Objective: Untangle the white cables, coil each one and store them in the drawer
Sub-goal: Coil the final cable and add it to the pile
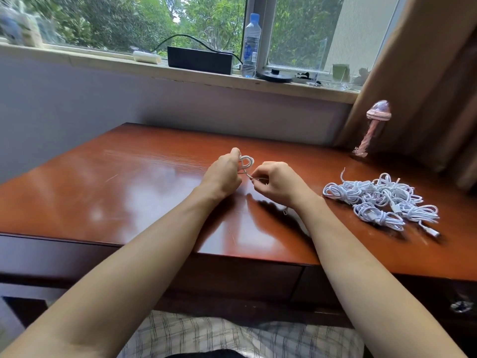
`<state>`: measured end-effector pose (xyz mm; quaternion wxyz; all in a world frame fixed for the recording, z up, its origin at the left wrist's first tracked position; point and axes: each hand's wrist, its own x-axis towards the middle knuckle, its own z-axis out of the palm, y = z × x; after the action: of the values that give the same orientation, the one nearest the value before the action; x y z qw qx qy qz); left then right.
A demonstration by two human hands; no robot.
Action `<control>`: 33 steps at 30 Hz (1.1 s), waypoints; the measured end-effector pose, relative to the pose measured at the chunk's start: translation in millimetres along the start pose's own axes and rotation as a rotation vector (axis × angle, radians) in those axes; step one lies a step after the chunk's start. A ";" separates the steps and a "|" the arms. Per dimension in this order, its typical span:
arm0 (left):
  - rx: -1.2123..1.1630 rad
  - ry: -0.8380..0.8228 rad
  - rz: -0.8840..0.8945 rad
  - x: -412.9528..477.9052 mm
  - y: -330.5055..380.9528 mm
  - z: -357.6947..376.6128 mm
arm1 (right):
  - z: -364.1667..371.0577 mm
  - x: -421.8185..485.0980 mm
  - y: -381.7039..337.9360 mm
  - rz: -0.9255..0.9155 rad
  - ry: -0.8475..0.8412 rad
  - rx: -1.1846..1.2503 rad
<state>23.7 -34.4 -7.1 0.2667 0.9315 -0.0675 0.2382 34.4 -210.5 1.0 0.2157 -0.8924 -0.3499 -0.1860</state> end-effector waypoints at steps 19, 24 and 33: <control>-0.307 -0.158 0.016 -0.2 -8.6 1.6 | 6.1 6.9 7.6 -0.200 0.135 -0.173; -0.242 -0.210 0.087 -2.8 -7.5 -1.8 | 1.4 5.7 2.8 -0.106 0.113 -0.074; -0.275 -0.345 0.092 -0.2 -8.9 0.4 | -15.9 -1.3 -1.1 0.024 0.152 0.085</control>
<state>25.9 -27.0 -11.6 0.3643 0.9093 -0.1864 0.0756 29.8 -218.7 14.0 0.2815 -0.8699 -0.3295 -0.2355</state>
